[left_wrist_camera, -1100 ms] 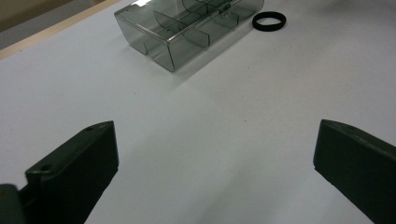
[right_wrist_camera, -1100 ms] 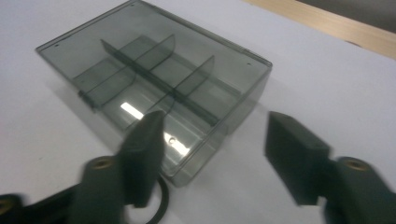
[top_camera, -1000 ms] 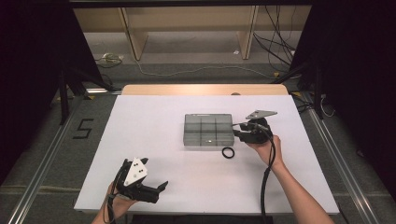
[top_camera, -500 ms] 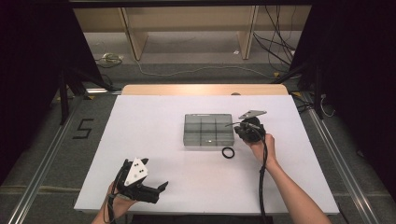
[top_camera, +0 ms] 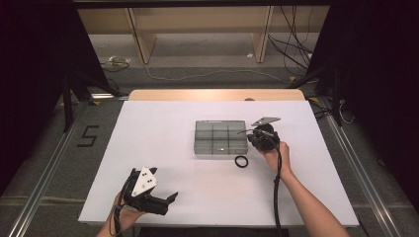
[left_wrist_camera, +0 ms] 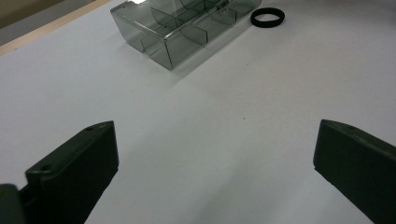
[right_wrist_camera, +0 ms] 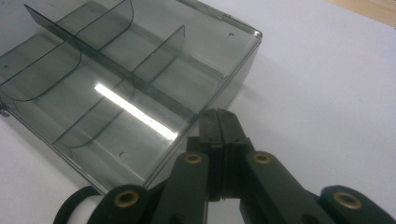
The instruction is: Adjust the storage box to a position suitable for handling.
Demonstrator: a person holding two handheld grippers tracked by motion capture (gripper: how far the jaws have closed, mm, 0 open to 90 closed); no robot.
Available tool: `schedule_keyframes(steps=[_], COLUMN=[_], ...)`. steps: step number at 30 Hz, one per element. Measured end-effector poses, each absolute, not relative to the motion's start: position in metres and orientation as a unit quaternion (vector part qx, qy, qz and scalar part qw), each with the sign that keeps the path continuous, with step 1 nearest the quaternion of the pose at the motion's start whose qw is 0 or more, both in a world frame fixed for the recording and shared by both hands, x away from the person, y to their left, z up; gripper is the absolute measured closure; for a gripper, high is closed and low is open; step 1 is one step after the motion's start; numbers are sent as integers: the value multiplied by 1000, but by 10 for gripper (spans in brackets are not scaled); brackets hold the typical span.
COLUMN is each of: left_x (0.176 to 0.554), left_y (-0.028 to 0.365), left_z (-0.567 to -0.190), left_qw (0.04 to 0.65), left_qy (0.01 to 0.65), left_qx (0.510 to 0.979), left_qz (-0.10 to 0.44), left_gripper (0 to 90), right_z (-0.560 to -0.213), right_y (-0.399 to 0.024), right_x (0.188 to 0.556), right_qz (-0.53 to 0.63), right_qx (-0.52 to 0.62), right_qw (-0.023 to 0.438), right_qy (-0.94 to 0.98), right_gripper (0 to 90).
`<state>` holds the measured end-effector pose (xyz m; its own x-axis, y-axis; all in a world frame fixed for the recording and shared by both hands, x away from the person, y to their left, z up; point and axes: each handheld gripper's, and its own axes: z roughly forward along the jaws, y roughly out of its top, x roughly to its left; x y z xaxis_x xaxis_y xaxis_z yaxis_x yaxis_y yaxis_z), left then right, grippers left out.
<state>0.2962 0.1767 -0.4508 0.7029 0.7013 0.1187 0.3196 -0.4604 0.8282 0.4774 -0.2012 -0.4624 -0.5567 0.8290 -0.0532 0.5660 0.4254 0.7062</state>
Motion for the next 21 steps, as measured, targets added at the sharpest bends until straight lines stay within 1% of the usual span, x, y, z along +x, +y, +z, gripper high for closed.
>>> schedule_keyframes(steps=[12, 21], left_x=[297, 297], left_y=[176, 175], left_z=[-452, -452], left_qw=[415, 415], left_qy=[309, 309], left_qx=[825, 825], left_qz=[227, 226], left_gripper=[0, 0], right_z=[-461, -462], right_y=[-199, -200], right_x=[476, 476], right_qz=[331, 331], right_qx=[425, 430], right_qw=[212, 205], right_qy=[815, 814], right_gripper=[900, 900])
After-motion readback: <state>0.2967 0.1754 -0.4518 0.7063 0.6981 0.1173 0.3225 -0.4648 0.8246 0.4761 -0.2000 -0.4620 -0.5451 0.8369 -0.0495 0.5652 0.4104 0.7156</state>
